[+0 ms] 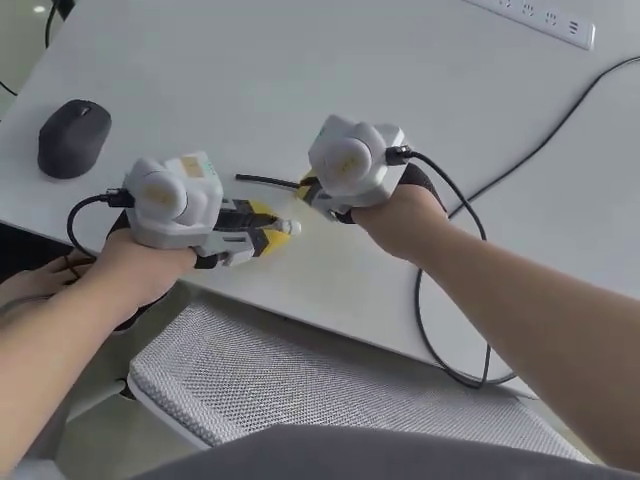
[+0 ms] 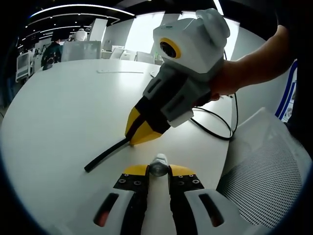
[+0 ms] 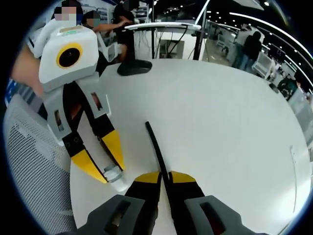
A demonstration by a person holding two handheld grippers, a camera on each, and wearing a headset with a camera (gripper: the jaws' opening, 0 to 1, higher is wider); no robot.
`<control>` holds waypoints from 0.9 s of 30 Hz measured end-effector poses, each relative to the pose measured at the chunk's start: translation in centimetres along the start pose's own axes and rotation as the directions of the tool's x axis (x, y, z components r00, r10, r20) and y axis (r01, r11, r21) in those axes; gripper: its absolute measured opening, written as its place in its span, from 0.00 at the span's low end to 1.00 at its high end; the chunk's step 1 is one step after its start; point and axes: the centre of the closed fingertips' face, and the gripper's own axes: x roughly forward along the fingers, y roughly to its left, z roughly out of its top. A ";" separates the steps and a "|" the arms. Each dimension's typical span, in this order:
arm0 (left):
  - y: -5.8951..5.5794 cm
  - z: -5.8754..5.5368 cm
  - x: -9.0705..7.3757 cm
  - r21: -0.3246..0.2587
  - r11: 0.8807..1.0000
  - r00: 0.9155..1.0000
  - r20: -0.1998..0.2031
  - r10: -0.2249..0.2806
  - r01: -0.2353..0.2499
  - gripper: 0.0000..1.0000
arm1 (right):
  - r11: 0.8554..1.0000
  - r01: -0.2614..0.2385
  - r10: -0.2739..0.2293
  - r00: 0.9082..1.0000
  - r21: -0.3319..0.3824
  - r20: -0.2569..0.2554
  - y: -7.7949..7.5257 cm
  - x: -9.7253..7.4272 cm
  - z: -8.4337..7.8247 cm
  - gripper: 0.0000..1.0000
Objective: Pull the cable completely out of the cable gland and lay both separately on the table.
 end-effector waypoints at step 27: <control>0.1 -0.7 0.1 0.038 0.999 0.998 -0.056 0.014 -0.011 0.18 | 0.999 0.048 -0.048 0.999 -0.018 -0.016 -0.9 -1.8 0.5 0.12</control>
